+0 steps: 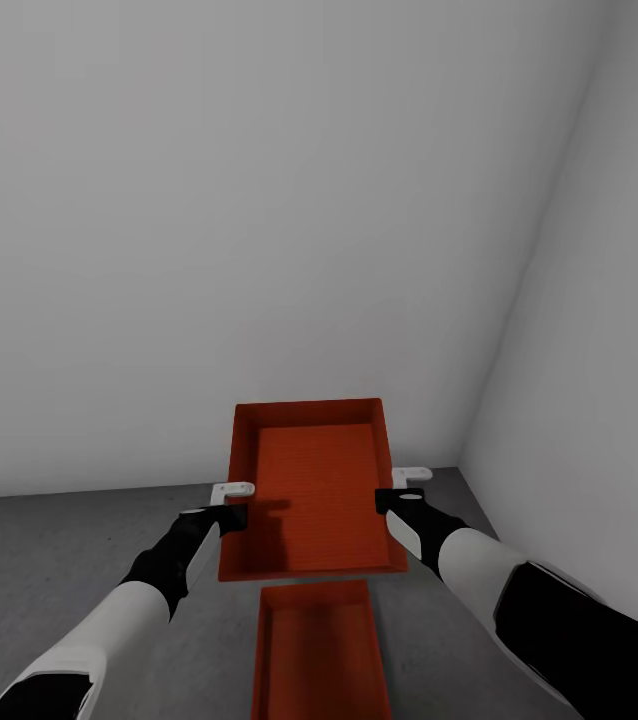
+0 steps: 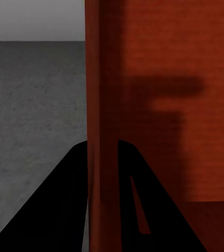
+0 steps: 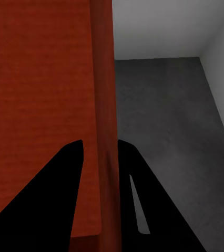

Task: Move the two storage containers from the living room to the garage. In the garage, place one container on the floor and stack the other container on top of it (either order is fine).

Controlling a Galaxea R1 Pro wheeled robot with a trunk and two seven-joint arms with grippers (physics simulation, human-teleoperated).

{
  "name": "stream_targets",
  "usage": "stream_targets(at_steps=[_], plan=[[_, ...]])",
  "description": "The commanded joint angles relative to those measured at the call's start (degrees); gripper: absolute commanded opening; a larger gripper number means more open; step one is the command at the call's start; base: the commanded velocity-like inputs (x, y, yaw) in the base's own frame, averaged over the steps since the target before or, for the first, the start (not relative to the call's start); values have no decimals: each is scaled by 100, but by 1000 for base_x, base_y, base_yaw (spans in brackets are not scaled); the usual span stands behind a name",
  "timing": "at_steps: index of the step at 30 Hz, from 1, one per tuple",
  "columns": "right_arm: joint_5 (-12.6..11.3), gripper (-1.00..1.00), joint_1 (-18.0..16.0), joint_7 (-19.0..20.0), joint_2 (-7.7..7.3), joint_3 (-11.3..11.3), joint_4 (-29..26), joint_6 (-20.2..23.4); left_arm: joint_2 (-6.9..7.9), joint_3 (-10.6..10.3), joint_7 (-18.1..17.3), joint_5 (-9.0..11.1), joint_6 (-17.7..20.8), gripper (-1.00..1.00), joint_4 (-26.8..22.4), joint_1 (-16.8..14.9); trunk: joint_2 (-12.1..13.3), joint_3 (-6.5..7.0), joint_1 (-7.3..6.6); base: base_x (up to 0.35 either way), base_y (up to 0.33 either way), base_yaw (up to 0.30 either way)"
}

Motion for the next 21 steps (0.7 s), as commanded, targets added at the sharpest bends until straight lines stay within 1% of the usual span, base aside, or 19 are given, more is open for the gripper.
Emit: stream_targets(at_steps=[1,16,21], plan=[[93,-100,-9,-25,-29,-160,-32,43,10,-38,60,30,34,-100,60,1,-12,-11,3,0,0,0],[93,-100,-9,-16,-40,-163,-32,49,10,-38,60,30,34,-100,52,1,-12,-11,3,0,0,0],[93,-100,-9,-24,-43,-163,-32,42,10,-38,60,30,34,-100,52,1,-12,-40,3,0,0,0]])
